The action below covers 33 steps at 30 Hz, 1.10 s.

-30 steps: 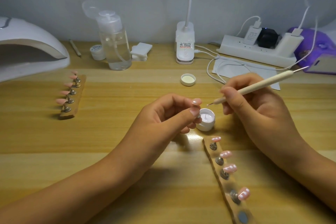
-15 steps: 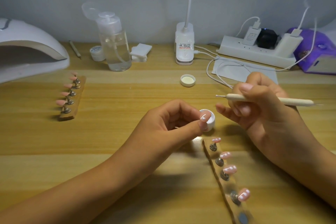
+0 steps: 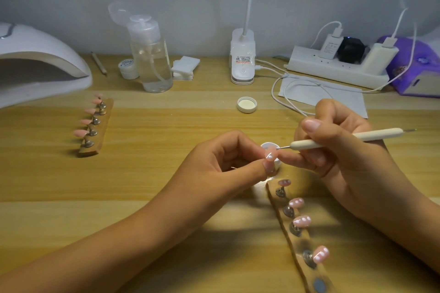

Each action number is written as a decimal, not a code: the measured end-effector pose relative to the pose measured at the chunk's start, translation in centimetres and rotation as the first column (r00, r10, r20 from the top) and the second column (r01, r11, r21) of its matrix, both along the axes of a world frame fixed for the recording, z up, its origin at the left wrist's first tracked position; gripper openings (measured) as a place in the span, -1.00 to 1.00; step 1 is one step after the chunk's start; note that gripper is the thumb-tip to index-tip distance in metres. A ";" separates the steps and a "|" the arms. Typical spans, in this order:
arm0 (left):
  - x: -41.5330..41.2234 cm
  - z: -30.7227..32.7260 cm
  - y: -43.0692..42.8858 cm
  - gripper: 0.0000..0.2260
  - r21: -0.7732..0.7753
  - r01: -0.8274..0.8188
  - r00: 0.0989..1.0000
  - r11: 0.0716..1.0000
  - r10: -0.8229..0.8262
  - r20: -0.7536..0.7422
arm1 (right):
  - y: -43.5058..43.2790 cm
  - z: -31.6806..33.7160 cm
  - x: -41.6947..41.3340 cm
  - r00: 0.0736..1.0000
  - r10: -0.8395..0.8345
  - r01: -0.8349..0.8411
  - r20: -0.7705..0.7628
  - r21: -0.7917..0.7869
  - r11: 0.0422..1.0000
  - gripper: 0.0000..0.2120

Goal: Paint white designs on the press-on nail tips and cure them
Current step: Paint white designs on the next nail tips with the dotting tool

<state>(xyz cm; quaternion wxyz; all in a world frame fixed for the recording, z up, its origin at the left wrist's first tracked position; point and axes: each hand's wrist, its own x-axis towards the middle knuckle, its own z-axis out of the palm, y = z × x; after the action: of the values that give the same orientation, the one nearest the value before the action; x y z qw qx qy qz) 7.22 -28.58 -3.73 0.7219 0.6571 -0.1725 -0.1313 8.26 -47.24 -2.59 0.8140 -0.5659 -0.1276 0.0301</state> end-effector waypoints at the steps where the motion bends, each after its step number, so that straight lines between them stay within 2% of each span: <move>1: 0.0 0.0 0.0 -0.94 0.001 0.003 1.000 1.000 -0.003 0.001 | 0.0 0.0 0.0 1.000 0.008 -0.008 0.006 0.001 1.000 -0.72; 14: 0.0 -0.1 0.0 -0.95 -0.013 0.013 1.000 1.000 -0.012 0.021 | 0.0 -0.1 0.0 0.999 0.043 -0.042 0.021 -0.008 0.999 -0.79; 27: 0.0 -0.2 0.0 -0.95 -0.014 0.022 1.000 1.000 -0.021 0.022 | 0.2 0.1 -0.2 1.000 0.012 -0.012 -0.006 -0.021 1.000 -0.72; 33: 0.0 -0.2 0.0 -0.94 -0.018 0.024 0.999 1.000 -0.024 0.024 | 0.2 0.3 -0.2 1.000 0.015 -0.015 -0.009 -0.015 1.000 -0.76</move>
<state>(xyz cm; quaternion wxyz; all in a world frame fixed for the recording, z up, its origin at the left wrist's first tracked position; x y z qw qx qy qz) 7.27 -28.58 -3.94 0.7241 0.6499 -0.1902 -0.1305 8.04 -47.02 -2.33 0.8101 -0.5707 -0.1282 0.0397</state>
